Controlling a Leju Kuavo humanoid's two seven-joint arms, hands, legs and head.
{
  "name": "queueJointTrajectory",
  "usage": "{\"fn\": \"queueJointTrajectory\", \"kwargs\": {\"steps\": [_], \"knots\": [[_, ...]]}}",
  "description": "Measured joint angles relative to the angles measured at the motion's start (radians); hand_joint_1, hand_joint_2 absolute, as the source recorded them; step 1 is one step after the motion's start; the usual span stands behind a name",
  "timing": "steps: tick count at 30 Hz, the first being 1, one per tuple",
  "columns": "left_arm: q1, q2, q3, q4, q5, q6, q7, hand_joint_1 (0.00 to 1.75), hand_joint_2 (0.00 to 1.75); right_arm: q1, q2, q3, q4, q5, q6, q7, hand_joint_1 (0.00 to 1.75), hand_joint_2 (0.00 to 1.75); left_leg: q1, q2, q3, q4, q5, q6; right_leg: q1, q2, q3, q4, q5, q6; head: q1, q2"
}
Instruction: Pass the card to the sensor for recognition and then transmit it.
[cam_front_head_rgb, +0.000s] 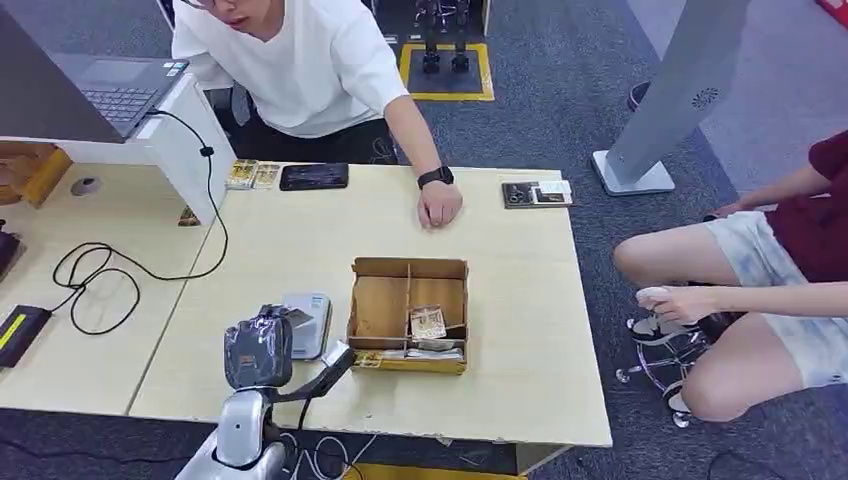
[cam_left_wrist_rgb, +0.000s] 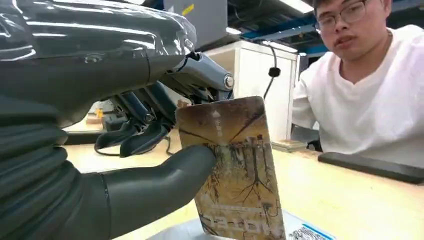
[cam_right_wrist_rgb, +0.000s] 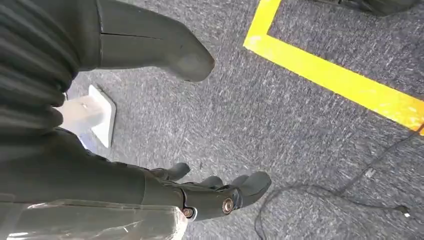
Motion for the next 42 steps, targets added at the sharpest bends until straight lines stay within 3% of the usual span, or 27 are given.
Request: {"fn": "queueJointTrajectory", "kwargs": {"steps": [5,24,30,35,38,42], "knots": [[-0.025,0.009,-0.044,0.026,0.057,-0.098,0.001,1.75,1.75,-0.003,0.0,-0.001,0.0,0.026,0.008,0.014,0.0,1.75,0.0,0.0,0.004,0.0,0.0,0.0,0.0,0.0,0.004,0.0,0.0,0.0,0.0,0.0],[-0.027,0.026,-0.087,0.041,0.104,-0.119,0.003,1.75,1.75,-0.003,0.0,-0.017,0.0,0.064,0.021,0.016,0.0,1.75,0.0,0.0,0.007,-0.001,0.0,0.0,0.0,0.0,0.007,0.0,0.0,0.0,0.0,0.0],[-0.013,0.024,-0.087,0.041,0.14,0.022,-0.021,1.75,1.75,0.0,0.004,-0.034,0.0,0.084,0.022,0.016,0.0,1.75,0.0,0.001,0.008,-0.001,0.0,0.0,0.0,0.0,0.007,0.0,0.0,0.0,0.0,0.0],[0.001,0.014,-0.08,0.013,0.161,0.14,-0.077,1.75,1.75,0.004,0.01,-0.052,0.0,0.094,0.022,0.004,0.0,1.75,0.0,0.001,0.006,-0.001,0.0,0.0,0.0,0.0,0.005,0.0,0.0,0.0,0.0,0.0],[0.011,0.005,-0.068,-0.023,0.174,0.148,-0.115,1.75,1.75,0.007,0.013,-0.058,0.0,0.106,0.022,-0.002,0.0,1.75,0.0,0.001,0.005,0.0,0.0,0.0,0.0,0.0,0.004,0.0,0.0,0.0,0.0,0.0],[0.028,-0.031,-0.021,-0.109,0.175,0.15,-0.215,1.75,1.75,0.012,0.018,-0.069,0.0,0.108,0.025,-0.004,0.0,1.75,0.0,0.0,0.003,0.0,0.0,0.0,0.0,0.0,0.003,0.0,0.0,0.0,0.0,0.0]]}}
